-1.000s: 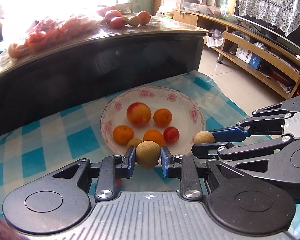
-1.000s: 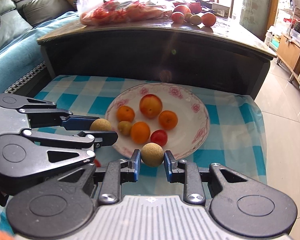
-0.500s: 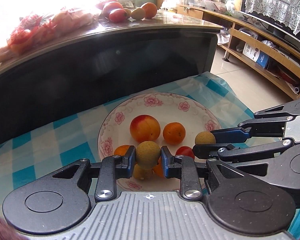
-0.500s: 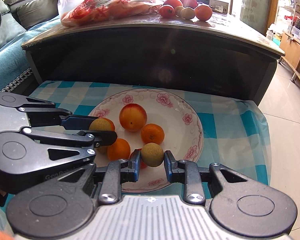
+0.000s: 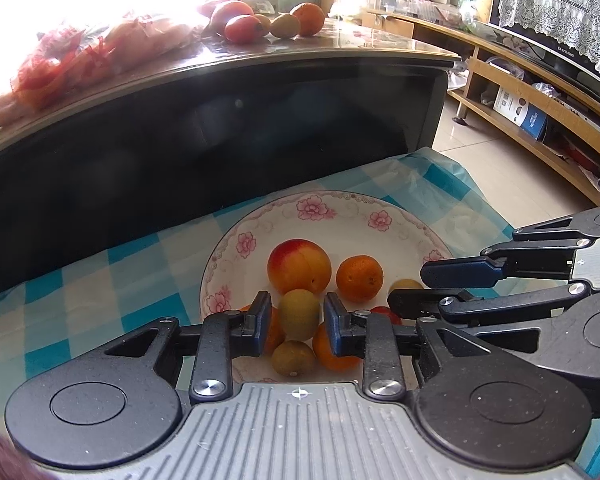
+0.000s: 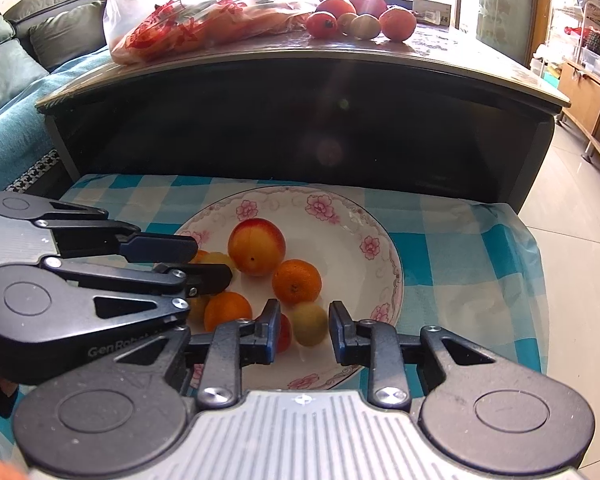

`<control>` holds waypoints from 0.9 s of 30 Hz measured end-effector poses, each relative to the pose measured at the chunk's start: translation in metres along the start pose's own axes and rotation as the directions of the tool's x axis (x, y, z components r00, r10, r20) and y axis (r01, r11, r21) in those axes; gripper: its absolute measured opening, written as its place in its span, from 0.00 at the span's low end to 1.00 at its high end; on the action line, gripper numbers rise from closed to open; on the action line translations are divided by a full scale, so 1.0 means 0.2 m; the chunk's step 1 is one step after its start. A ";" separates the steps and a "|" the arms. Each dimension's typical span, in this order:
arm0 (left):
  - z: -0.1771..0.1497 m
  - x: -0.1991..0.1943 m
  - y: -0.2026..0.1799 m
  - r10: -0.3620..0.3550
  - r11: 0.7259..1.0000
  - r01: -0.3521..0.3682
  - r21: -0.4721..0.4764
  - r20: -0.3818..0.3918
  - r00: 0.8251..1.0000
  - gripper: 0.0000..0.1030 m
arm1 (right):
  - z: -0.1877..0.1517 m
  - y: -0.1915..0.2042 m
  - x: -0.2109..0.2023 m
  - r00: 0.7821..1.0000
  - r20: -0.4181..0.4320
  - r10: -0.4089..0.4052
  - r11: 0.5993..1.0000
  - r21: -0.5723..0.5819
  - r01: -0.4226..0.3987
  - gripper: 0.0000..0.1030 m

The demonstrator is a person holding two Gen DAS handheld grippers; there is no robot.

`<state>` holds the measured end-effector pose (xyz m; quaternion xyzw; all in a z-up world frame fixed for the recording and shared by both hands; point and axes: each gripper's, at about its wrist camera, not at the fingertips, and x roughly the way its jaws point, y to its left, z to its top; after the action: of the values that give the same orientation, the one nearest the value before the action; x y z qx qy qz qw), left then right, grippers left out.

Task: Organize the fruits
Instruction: 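Open both grippers to drop the longans into the bowl, then move the right gripper toward a red tomato while the left approaches another tomato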

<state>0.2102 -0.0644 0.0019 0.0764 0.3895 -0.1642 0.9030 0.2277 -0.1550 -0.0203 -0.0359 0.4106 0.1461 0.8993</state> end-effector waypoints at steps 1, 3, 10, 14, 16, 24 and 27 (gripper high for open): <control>0.00 0.00 0.00 0.002 1.000 -0.002 0.000 0.002 1.000 0.37 | 0.00 0.00 0.00 1.000 0.005 0.000 1.000 0.004 0.000 0.30; 0.01 -0.01 0.01 0.007 1.000 -0.007 0.001 0.006 1.000 0.38 | 0.00 0.00 -0.01 1.000 0.013 -0.003 1.000 0.007 0.002 0.33; 0.01 -0.06 0.02 0.014 1.000 -0.014 -0.002 0.018 1.000 0.44 | 0.01 0.00 -0.05 1.000 0.027 0.000 1.000 0.013 0.000 0.37; 0.00 -0.10 0.03 0.007 1.000 -0.007 0.006 0.030 1.000 0.50 | 0.00 0.00 -0.07 1.000 0.029 -0.005 1.000 0.021 0.005 0.37; -0.01 -0.13 0.03 0.007 1.000 -0.008 0.020 0.036 0.999 0.51 | 0.00 0.01 -0.09 1.000 0.031 -0.006 1.000 0.020 0.005 0.37; -0.09 -0.25 0.09 0.030 0.999 -0.032 0.043 0.037 0.999 0.53 | -0.03 0.14 -0.17 0.999 0.033 0.020 1.000 -0.021 -0.020 0.38; -0.14 -0.30 0.11 0.033 0.998 -0.034 0.043 0.027 0.999 0.53 | -0.06 0.19 -0.20 0.999 0.020 0.027 0.999 -0.034 -0.026 0.38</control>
<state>0.1608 -0.0232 0.0267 0.1004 0.3727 -0.1583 0.9088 0.1837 -0.1303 0.0040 -0.0442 0.3994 0.1652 0.9007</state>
